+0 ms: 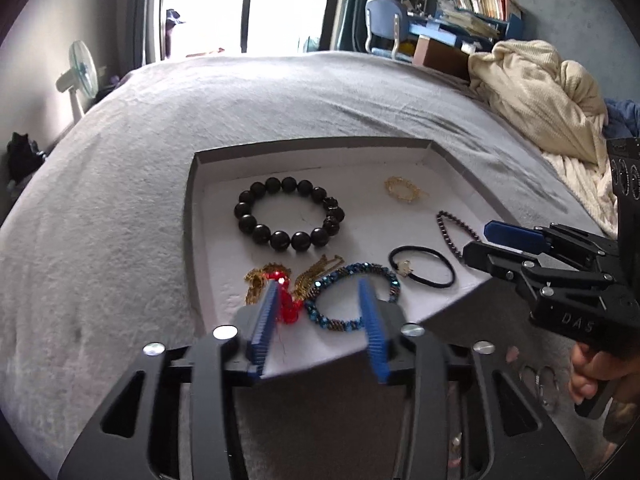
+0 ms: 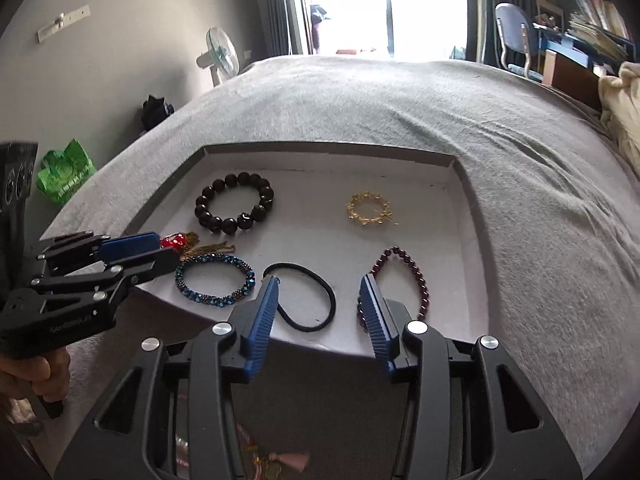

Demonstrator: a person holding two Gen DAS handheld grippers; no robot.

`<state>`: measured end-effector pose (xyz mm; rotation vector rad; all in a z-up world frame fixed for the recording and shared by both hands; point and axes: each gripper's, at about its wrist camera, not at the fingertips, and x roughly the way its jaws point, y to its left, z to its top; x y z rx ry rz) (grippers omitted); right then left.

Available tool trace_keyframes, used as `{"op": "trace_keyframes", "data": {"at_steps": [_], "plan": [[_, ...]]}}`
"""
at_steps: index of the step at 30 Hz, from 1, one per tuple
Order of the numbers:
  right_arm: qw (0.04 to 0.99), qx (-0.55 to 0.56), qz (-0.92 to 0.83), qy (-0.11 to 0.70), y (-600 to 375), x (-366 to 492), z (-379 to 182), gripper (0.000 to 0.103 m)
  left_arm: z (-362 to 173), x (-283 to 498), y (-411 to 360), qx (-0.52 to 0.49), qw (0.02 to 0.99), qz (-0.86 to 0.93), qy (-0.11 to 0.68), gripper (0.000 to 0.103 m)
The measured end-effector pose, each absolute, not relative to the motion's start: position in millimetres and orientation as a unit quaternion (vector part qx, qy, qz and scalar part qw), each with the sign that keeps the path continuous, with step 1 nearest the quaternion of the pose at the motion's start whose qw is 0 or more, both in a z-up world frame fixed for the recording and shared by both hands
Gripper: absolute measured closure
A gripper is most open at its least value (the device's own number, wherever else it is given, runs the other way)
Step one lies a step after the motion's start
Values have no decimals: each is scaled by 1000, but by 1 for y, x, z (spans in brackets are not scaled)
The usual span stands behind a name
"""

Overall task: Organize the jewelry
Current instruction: 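Move both open tools back over the pink bracelet and silver bangles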

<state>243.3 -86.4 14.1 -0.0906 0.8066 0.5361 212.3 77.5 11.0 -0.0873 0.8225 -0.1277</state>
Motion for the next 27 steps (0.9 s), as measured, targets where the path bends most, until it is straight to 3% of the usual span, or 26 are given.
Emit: {"op": "trace_keyframes", "data": {"at_steps": [7,14,23,27], "plan": [[896,-23,238,374,-113,223,23,55,18,180,70,-34,925,-66,373,47],[901,-6,214,378,-145,200,14,53,21,154,59,-24,932,-91,351,47],[900,33,176,398,-192,167,-8,51,8,149,40,-2,918,-108,381,47],[900,42,179,394,-199,153,-9,44,2,149,34,8,912,-114,394,47]]}}
